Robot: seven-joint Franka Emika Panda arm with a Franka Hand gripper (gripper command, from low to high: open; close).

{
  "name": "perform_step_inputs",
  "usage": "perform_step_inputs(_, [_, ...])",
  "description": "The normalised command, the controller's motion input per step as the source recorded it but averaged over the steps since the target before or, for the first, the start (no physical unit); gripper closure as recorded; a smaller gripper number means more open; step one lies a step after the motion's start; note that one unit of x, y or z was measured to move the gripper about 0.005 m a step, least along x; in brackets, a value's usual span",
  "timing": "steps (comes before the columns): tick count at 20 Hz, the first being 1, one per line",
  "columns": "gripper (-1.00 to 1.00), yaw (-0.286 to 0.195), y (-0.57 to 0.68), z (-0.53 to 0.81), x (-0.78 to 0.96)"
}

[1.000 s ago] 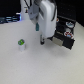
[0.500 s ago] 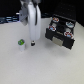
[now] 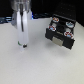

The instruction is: Open the kcup holder, insert the kcup into the holder, and close the kcup holder

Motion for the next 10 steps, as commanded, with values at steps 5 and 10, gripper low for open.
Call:
perform_step_inputs(5, [-1.00,-0.200,-0.31,-0.33,-0.25])
perform_step_inputs(10, [-1.00,-0.141,-0.03,-0.23,-0.22])
